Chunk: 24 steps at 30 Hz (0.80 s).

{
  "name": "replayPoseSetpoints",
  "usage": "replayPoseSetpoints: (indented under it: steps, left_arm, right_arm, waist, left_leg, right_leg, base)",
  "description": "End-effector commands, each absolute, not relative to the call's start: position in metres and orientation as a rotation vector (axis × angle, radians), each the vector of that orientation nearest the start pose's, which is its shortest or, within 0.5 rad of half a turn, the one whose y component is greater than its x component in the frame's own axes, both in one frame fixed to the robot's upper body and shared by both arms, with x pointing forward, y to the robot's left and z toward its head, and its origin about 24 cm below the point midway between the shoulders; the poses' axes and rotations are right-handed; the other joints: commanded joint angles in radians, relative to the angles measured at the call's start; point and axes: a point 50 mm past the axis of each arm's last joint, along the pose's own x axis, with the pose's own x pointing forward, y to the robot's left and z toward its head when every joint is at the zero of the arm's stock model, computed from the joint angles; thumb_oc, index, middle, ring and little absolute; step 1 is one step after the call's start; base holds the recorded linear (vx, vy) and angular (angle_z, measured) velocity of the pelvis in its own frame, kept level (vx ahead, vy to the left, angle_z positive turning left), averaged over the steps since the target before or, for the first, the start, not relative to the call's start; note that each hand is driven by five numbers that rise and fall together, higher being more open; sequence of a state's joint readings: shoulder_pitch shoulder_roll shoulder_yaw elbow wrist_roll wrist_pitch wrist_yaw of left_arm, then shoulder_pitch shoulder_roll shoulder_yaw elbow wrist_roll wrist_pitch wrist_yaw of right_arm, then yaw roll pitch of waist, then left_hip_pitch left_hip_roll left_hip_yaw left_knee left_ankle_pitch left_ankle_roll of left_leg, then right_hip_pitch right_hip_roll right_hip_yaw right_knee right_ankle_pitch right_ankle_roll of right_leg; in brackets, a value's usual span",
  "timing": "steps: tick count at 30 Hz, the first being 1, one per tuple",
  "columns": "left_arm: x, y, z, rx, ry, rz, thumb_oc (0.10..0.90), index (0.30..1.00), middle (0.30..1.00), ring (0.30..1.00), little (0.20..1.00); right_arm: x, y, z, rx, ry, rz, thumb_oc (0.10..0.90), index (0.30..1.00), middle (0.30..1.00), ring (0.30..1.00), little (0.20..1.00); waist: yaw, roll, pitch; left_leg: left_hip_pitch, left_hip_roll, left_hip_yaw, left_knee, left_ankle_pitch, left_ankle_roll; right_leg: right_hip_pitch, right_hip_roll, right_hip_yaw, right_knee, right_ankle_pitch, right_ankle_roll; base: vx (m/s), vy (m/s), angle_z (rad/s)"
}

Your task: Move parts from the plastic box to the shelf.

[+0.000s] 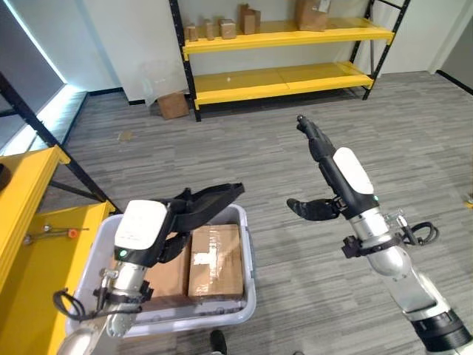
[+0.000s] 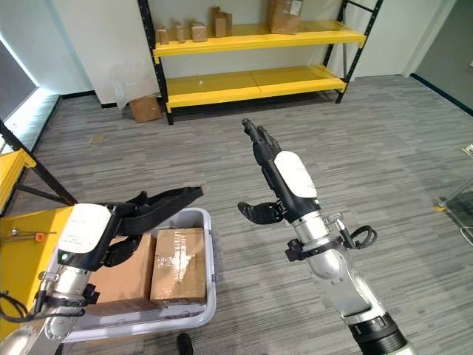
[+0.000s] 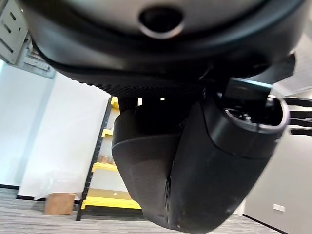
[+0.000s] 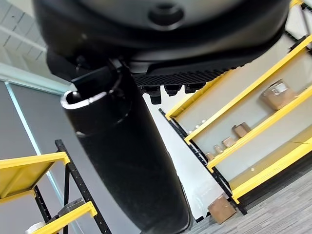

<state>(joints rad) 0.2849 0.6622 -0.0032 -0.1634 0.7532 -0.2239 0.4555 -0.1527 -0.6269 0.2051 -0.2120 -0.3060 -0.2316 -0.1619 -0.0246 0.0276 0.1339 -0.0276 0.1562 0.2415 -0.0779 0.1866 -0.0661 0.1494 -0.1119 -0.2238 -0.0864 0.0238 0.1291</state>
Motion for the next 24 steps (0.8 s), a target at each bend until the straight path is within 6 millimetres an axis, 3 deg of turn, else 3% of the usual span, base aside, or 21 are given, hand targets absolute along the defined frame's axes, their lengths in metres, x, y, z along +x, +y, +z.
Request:
replayPoseSetpoints:
  steps: [1,7,8,9,11,12,14,17,24]
  left_arm:
    - [0.209,0.261,0.137,1.329,-0.648,0.406,0.400,0.300,0.300,0.300,0.300]
    - [0.209,0.262,0.143,1.293,-0.671,0.470,0.400,0.300,0.300,0.300,0.300]
    - [0.211,0.260,0.147,1.279,-0.696,0.488,0.400,0.300,0.300,0.300,0.300]
    - [0.213,0.256,0.156,1.261,-0.741,0.495,0.400,0.300,0.300,0.300,0.300]
    - [0.216,0.248,0.165,1.225,-0.819,0.524,0.400,0.300,0.300,0.300,0.300]
    - [0.217,0.246,0.169,1.205,-0.848,0.547,0.400,0.300,0.300,0.300,0.300]
    - [0.217,0.245,0.171,1.226,-0.869,0.558,0.400,0.300,0.300,0.300,0.300]
    - [0.215,0.244,0.170,1.227,-0.872,0.564,0.400,0.300,0.300,0.300,0.300]
    - [0.208,0.243,0.172,1.241,-0.906,0.584,0.400,0.300,0.300,0.300,0.300]
  right_arm:
    - [0.245,-0.155,0.213,-0.719,-0.989,0.139,0.900,1.000,1.000,1.000,1.000]
    - [0.251,-0.155,0.220,-0.729,-1.014,0.111,0.900,1.000,1.000,1.000,1.000]
    - [0.252,-0.155,0.222,-0.742,-1.023,0.099,0.900,1.000,1.000,1.000,1.000]
    - [0.254,-0.156,0.223,-0.757,-1.022,0.082,0.900,1.000,1.000,1.000,1.000]
    - [0.255,-0.156,0.218,-0.755,-1.013,0.070,0.900,1.000,1.000,1.000,1.000]
    - [0.253,-0.155,0.216,-0.744,-1.011,0.072,0.900,1.000,1.000,1.000,1.000]
    - [0.252,-0.160,0.208,-0.740,-0.978,0.057,0.900,1.000,1.000,1.000,1.000]
    - [0.246,-0.172,0.197,-0.738,-0.925,0.009,0.900,1.000,1.000,1.000,1.000]
    - [0.240,-0.178,0.184,-0.698,-0.862,-0.012,0.900,1.000,1.000,1.000,1.000]
  waist:
    - [0.037,-0.021,-0.030]
    - [0.060,0.010,0.019]
    - [0.065,0.009,0.043]
    - [0.064,0.006,0.058]
    - [0.041,-0.026,0.066]
    - [0.030,-0.028,0.061]
    - [0.018,-0.020,0.048]
    - [-0.005,-0.011,0.029]
    - [0.035,-0.027,0.009]
  left_leg:
    - [0.062,0.139,-0.033,-0.008,0.007,-0.088]
    - [0.007,0.150,-0.086,0.006,0.075,-0.115]
    - [-0.019,0.141,-0.084,0.064,0.071,-0.111]
    - [-0.036,0.130,-0.078,0.134,0.044,-0.097]
    - [-0.033,0.090,-0.038,0.388,-0.130,-0.045]
    - [-0.013,0.101,-0.004,0.452,-0.155,-0.041]
    - [0.014,0.098,0.012,0.454,-0.227,-0.030]
    - [0.071,0.063,0.030,0.335,-0.310,-0.013]
    - [0.100,-0.043,-0.056,0.186,-0.301,0.020]
  right_leg:
    - [-0.048,0.029,-0.032,0.037,0.006,-0.017]
    - [-0.036,0.042,-0.096,0.040,-0.012,-0.040]
    - [-0.042,0.031,-0.115,0.052,-0.010,-0.046]
    - [-0.060,0.016,-0.137,0.070,-0.007,-0.052]
    - [-0.126,-0.016,-0.174,0.128,-0.001,-0.076]
    - [-0.140,-0.019,-0.196,0.145,-0.007,-0.083]
    - [-0.155,-0.019,-0.224,0.171,-0.023,-0.085]
    - [-0.181,-0.053,-0.262,0.214,-0.009,-0.057]
    - [-0.162,-0.154,-0.309,0.200,0.070,-0.003]
  base:
    - [-0.13,-0.176,-0.01]
    - [-0.11,-0.096,0.24]
    - [-0.23,-0.073,0.38]
    - [-0.39,-0.175,0.58]
    - [-0.38,-0.173,0.92]
    - [-0.22,-0.050,0.75]
    - [-0.09,0.049,0.85]
    - [-0.05,0.158,0.86]
    - [-0.04,0.214,0.59]
